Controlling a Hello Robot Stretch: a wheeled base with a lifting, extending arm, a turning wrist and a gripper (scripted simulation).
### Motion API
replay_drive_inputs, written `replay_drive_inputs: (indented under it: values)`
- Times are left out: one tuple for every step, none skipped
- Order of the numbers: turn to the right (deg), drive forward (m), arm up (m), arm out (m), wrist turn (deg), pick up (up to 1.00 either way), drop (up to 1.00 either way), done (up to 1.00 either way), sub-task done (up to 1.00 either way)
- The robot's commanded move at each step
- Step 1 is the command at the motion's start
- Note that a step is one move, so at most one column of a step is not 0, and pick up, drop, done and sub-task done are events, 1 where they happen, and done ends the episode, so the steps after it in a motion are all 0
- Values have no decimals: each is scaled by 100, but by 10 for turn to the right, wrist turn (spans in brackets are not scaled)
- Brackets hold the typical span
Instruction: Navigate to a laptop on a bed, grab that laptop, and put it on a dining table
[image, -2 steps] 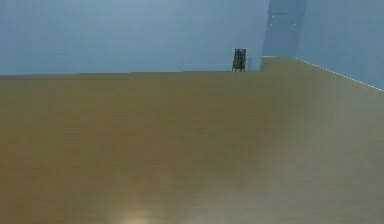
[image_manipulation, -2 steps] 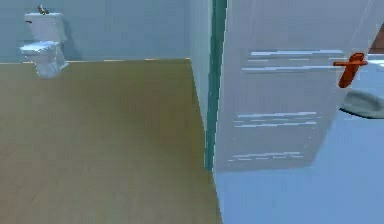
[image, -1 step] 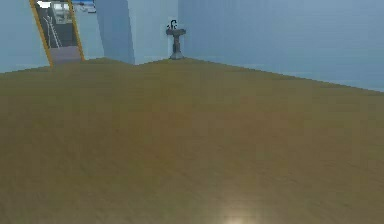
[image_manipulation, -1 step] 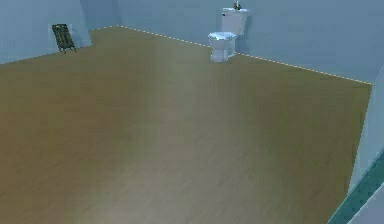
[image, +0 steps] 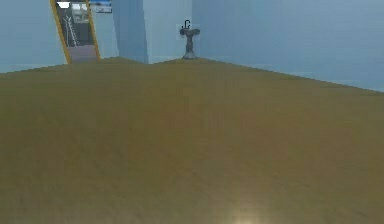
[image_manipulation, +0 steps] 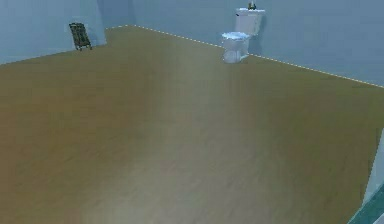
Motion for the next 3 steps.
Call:
replay_drive_inputs:
  values:
    - [0, 45, 0, 0, 0, 0, 0, 0, 0]
    - [-420, 0, 0, 0, 0, 0, 0, 0, 0]
    - [0, 100, 0, 0, 0, 0, 0, 0, 0]
